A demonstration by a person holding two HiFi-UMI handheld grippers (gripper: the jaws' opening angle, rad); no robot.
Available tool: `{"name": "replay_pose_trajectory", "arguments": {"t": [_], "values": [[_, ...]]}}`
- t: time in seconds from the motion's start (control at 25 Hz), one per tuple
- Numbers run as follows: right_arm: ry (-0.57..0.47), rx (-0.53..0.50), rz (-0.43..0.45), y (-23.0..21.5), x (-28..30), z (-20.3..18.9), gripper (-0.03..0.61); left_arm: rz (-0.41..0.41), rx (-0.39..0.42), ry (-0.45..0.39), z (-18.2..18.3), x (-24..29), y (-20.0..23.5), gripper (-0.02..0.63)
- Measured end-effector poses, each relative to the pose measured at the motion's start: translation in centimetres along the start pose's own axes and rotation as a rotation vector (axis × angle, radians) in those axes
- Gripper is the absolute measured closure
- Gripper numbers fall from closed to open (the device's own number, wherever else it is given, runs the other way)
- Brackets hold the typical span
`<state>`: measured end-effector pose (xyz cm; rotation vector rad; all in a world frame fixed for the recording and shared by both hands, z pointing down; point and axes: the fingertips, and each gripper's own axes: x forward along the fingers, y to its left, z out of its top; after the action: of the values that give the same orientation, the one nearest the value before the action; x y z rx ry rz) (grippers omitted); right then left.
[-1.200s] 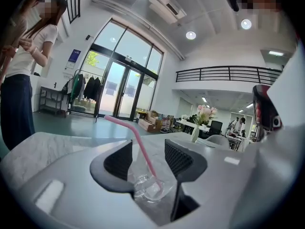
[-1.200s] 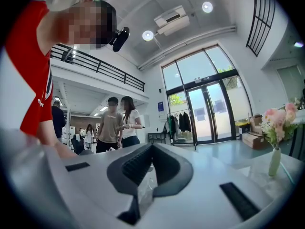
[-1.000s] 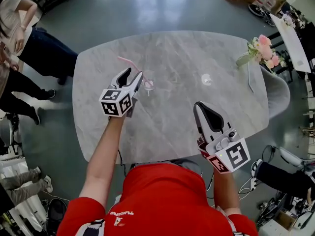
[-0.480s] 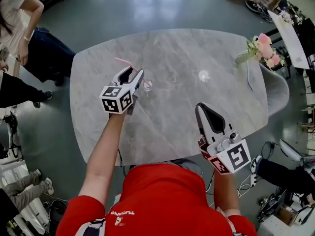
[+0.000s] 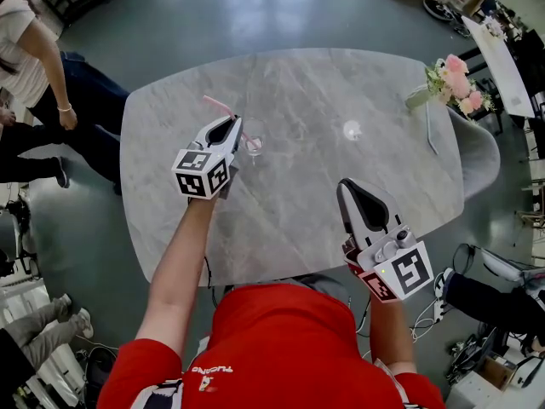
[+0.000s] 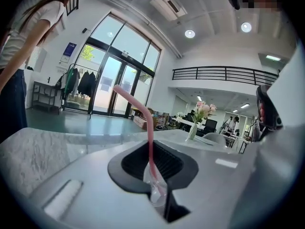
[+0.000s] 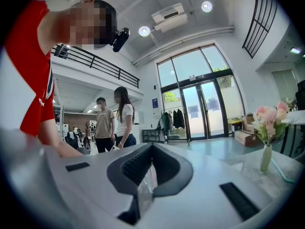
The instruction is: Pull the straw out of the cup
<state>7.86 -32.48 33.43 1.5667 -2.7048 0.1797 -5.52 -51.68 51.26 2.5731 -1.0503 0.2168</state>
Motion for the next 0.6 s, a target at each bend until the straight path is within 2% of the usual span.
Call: {"name": "replay_pose_trajectory", "arguments": {"t": [0.2,0.6], "values": [[-0.004,0.000,-0.001,-0.2,-0.4,-0.1,0.578,-0.002,0.032,-0.044,1.3,-0.8,-1.1,0.588],[-0.020,0.005,0.043,0.1,-0.6,-0.1,0.578,-0.019,0.066,-0.193,6.4,-4.5,-4.6,0.588]]}}
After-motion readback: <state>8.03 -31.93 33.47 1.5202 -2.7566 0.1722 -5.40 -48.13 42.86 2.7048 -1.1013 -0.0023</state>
